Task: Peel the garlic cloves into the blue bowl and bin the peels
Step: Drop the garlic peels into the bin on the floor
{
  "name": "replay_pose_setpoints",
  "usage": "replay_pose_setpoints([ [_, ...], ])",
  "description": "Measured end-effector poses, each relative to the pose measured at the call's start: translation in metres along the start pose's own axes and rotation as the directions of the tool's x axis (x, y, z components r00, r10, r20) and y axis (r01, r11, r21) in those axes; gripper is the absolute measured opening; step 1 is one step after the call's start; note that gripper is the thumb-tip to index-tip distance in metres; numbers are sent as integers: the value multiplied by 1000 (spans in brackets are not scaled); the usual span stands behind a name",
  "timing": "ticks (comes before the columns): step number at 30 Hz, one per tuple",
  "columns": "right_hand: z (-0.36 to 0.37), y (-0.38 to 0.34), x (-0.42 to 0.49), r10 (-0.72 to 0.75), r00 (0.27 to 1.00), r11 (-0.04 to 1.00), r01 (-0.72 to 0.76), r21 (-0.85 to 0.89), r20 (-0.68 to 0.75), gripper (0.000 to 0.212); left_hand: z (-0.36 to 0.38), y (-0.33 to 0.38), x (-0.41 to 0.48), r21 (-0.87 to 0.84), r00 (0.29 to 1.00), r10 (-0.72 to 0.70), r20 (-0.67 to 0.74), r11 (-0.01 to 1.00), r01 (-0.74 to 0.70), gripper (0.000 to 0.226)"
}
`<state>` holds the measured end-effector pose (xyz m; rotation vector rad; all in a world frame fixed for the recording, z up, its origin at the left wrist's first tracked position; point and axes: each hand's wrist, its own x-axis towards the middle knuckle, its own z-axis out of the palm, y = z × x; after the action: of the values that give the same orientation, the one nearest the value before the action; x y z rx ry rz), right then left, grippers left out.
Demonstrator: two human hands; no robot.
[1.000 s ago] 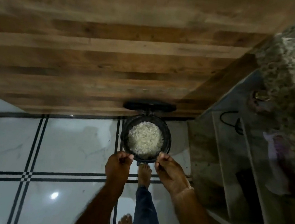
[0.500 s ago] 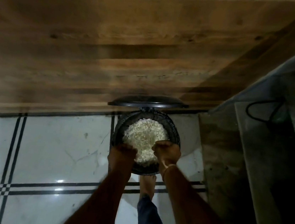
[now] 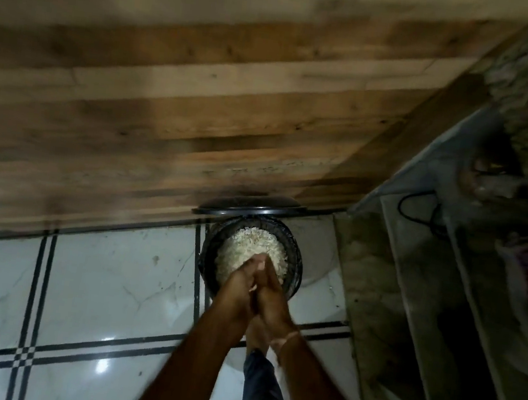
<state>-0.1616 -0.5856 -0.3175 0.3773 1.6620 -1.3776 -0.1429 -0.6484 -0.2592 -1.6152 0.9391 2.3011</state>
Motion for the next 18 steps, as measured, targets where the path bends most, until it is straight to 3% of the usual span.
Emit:
replay_pose_setpoints([
  [2,-21,-17,-52,19,1000,989,-18,147,-4,34,11,-4,-52,122,994,103,45,987,-108,36],
  [4,-40,-34,-107,-68,997,984,73,161,-35,31,20,-8,-103,262,986,168,-14,952,-159,42],
  [6,-56,-46,-172,-123,990,979,134,154,-75,27,21,-19,-150,516,942,336,10,805,-293,47],
  [8,-74,-47,-230,-227,963,967,241,89,-146,26,25,-32,-201,656,881,454,134,626,-423,46],
  [13,-131,-14,-358,-442,825,893,443,-84,-352,36,46,-76,-292,745,769,493,407,309,-592,37],
  [18,-195,28,-454,-544,638,835,479,-271,-545,22,83,-142,-354,672,615,425,663,24,-741,30],
])
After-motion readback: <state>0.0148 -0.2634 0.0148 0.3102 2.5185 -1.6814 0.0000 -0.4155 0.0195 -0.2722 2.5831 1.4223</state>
